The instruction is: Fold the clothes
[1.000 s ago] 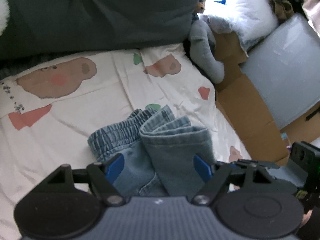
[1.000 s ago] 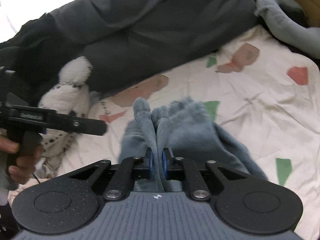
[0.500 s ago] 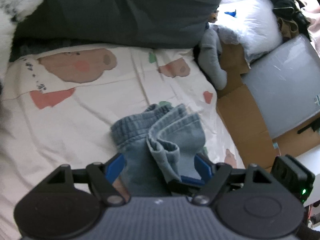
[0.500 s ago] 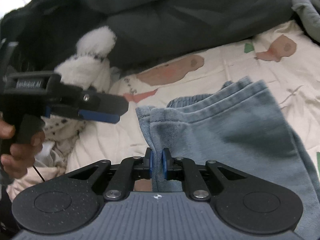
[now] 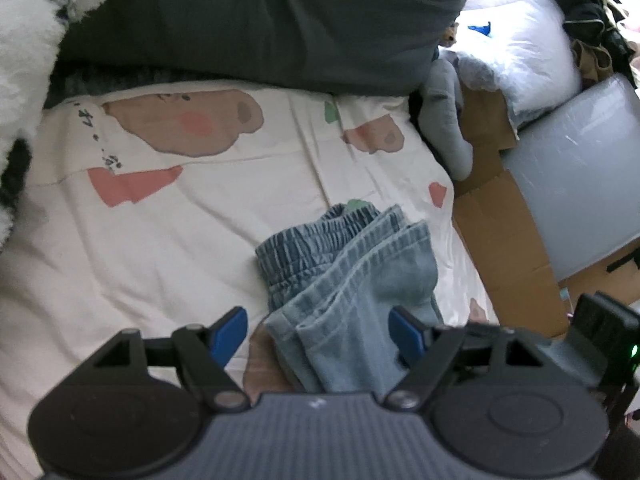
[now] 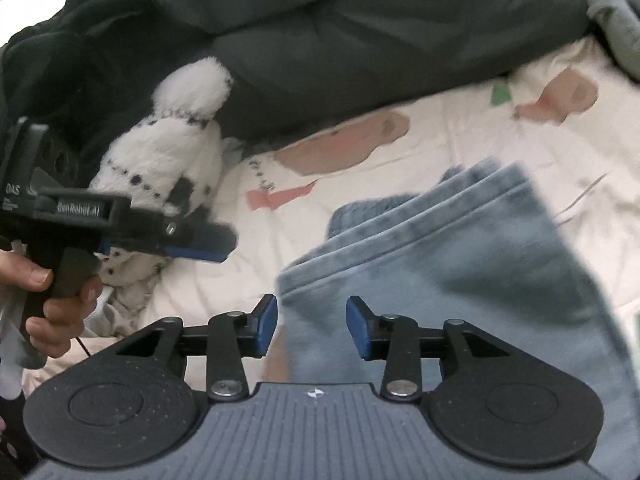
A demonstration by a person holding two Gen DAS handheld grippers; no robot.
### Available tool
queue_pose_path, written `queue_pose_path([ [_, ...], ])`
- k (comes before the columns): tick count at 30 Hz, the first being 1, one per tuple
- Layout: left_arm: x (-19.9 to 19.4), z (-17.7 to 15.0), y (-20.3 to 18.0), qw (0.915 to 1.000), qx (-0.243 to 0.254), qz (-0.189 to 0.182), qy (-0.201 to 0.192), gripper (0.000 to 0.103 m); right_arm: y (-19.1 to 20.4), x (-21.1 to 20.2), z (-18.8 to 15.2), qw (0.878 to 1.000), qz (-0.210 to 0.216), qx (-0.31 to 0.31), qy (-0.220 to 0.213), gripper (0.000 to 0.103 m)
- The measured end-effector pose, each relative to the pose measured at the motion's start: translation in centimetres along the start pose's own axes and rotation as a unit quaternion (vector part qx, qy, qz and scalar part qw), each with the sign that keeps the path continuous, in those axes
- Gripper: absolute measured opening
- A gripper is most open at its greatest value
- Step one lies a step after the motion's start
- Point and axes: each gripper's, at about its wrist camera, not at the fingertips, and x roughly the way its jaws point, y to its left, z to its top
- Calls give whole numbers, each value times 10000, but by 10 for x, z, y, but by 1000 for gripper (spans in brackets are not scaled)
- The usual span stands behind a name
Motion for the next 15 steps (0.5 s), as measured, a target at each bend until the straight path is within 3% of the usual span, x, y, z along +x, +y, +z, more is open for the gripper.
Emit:
queue_pose_path([
  [2, 4, -2, -1, 10000, -2, -1, 26, 81, -11, -8, 4, 9999, -104, -62, -25, 53],
  [7, 13, -8, -6, 9999, 60, 51, 65, 81, -39, -19, 13, 9984, -519, -204, -126, 54],
  [12, 19, -12, -16, 9995, 303, 116, 48, 70, -61, -19, 24, 9963, -736, -402, -178, 54],
  [15, 23, -14, -22, 9990, 427, 109, 83, 70, -68, -8, 28, 9956, -765, -526, -139, 54],
])
